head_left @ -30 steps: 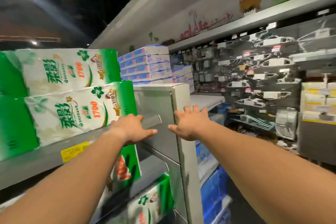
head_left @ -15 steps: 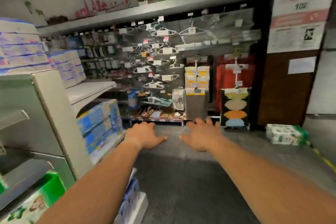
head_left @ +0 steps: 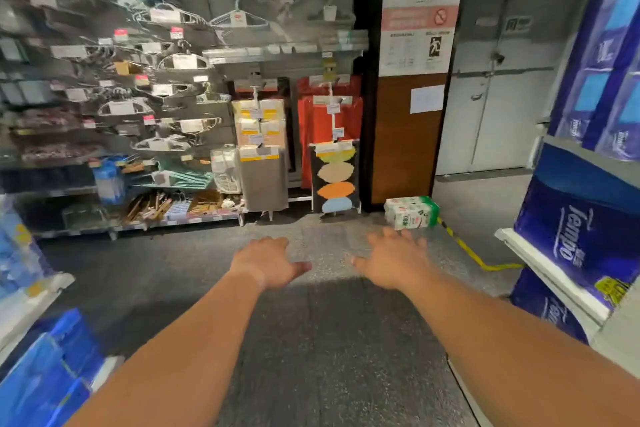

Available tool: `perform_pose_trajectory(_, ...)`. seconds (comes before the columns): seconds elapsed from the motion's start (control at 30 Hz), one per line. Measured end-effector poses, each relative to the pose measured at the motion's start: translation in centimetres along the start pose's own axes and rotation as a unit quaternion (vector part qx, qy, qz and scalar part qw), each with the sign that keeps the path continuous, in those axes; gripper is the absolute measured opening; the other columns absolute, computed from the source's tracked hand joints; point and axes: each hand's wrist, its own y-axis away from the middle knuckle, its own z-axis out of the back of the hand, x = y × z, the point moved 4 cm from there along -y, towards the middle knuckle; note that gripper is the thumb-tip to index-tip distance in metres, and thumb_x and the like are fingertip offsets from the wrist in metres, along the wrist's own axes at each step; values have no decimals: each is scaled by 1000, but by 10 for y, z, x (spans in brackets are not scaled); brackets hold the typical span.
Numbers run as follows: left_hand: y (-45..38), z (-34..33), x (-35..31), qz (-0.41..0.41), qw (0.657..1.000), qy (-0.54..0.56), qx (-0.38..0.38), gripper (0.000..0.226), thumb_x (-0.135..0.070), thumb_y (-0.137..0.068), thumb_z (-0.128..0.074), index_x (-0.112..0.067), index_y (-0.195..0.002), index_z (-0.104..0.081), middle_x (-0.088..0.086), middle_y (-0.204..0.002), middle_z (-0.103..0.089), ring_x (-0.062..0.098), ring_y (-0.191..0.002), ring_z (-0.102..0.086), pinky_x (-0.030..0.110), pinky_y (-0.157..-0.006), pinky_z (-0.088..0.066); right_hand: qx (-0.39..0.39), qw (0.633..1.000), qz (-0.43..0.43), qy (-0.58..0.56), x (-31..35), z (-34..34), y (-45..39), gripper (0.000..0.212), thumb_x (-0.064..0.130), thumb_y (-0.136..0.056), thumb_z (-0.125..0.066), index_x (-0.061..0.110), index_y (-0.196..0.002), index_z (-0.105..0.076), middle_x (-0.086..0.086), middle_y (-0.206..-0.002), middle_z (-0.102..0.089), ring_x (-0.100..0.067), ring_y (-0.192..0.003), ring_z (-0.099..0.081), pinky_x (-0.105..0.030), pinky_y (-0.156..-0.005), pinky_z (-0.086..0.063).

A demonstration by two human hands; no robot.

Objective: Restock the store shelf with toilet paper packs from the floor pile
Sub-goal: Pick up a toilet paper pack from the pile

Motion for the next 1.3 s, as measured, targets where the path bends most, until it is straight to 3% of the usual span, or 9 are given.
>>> perform_pose_trajectory(0.33, -192, 17, -33, -107, 993, -45, 15, 90, -82, -87, -42, -28, -158, -30, 3, -160, -39, 30, -144, -38, 48, -114, -37, -10, 992, -114, -51, -36, -1, -139, 72, 69, -96, -40, 24, -152, -40, -11, -153, -43, -38, -140, -34, -52, -111, -30)
perform_pose_trajectory(0.5, -288, 9, -69, -161, 985, -53, 34, 98, -87, -81, -37, -28, -157, -30, 2, -160, -40, 29, -143, -41, 48, -114, -38, -9, 986, -159, -53, -71, -6, -207, 75, 72, -94, -40, 27, -154, -39, -8, -157, -40, -37, -144, -32, -55, -114, -25)
perform_pose_trajectory(0.83, -493, 1, -165, -177, 979, -80, 61, 97, -89, -81, -35, -28, -156, -34, 1, -159, -40, 29, -143, -40, 48, -114, -36, 4, 980, -189, -58, -182, -8, -384, 75, 75, -94, -38, 31, -155, -35, -7, -162, -32, -36, -147, -29, -56, -116, -25)
perform_pose_trajectory(0.97, -572, 7, -204, -180, 981, -55, 48, 89, -87, -81, -41, -27, -148, -44, 2, -149, -51, 28, -134, -49, 43, -103, -43, 8, 979, -196, -53, -226, -3, -465, 78, 78, -92, -37, 30, -153, -37, -7, -161, -33, -36, -145, -31, -56, -116, -26)
perform_pose_trajectory(1.13, -677, 4, -250, -176, 981, -42, 65, 96, -85, -84, -41, -24, -157, -33, 4, -161, -38, 31, -145, -38, 48, -114, -38, 2, 979, -202, -34, -270, -7, -568, 79, 81, -90, -33, 28, -147, -44, -4, -148, -46, -33, -138, -39, -51, -108, -32)
perform_pose_trajectory(1.3, -798, -10, -304, -197, 976, -56, 78, 92, -80, -88, -43, -20, -157, -32, 8, -160, -37, 31, -145, -38, 45, -115, -36, 7, 971, -230, -60, -324, -21, -677, 78, 81, -90, -36, 28, -147, -44, -6, -150, -45, -35, -139, -38, -56, -111, -28)
